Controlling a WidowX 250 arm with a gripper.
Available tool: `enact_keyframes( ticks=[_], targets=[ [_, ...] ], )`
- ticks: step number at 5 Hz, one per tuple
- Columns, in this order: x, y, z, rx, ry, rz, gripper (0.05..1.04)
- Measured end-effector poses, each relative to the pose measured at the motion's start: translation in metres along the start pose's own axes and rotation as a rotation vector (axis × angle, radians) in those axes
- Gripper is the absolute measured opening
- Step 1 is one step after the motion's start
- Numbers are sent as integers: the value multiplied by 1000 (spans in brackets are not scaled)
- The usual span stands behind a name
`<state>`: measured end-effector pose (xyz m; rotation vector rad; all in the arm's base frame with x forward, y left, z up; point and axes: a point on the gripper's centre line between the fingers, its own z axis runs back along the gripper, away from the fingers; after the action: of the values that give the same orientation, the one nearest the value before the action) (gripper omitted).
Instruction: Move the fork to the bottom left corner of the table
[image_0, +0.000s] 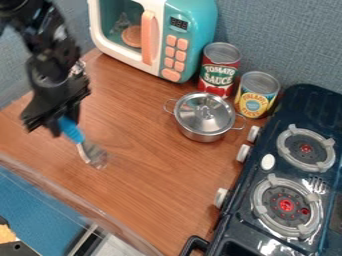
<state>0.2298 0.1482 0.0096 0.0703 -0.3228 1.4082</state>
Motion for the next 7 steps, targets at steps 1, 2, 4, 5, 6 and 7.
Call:
enact_keyframes(
  ticks=[1, 2, 4, 5, 6, 7],
  targets=[
    [2, 18, -7, 12, -32, -3, 407],
    [6, 25, -15, 21, -38, 10, 407],
    [0, 25, -27, 30, 21, 24, 407],
    [0, 22, -35, 41, 35, 31, 406],
    [0, 19, -41, 62, 37, 37, 475],
    [2, 21, -40, 92, 26, 63, 786]
  ],
)
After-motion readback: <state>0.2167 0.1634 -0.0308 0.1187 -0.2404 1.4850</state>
